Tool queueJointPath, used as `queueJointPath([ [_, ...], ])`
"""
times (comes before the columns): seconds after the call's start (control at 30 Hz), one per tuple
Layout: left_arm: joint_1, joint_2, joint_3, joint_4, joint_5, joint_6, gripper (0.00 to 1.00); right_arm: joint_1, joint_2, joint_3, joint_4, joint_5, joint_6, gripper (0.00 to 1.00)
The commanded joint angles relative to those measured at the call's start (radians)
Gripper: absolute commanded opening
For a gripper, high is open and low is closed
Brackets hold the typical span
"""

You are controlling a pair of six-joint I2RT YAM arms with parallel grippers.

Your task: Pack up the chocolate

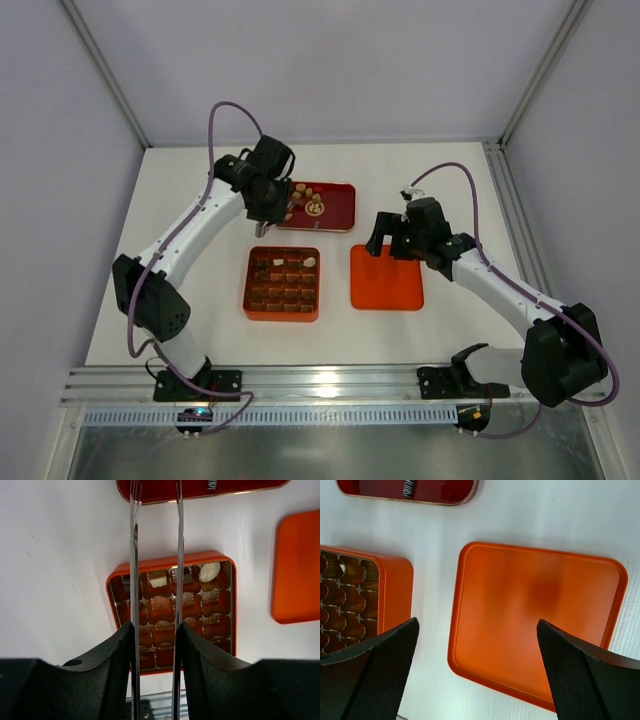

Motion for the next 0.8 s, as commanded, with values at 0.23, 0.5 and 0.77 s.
queueJointPath([
  [0.23, 0.066, 0.252, 0.223, 0.040, 0.033, 0.079, 0.40, -0.002, -0.012, 0.017, 0.019, -0.032, -0.023, 1.00],
  [0.5, 0.077, 0.324, 0.260, 0.038, 0.031, 0.082, 0.40, -0.002, -0.003, 0.011, 0.030, -0.040, -0.026, 1.00],
  [0.77, 0.084, 0.339, 0.247, 0.046, 0.027, 0.087, 0.40, -0.002, 0.012, 0.016, 0.034, -0.044, -0.024, 1.00],
])
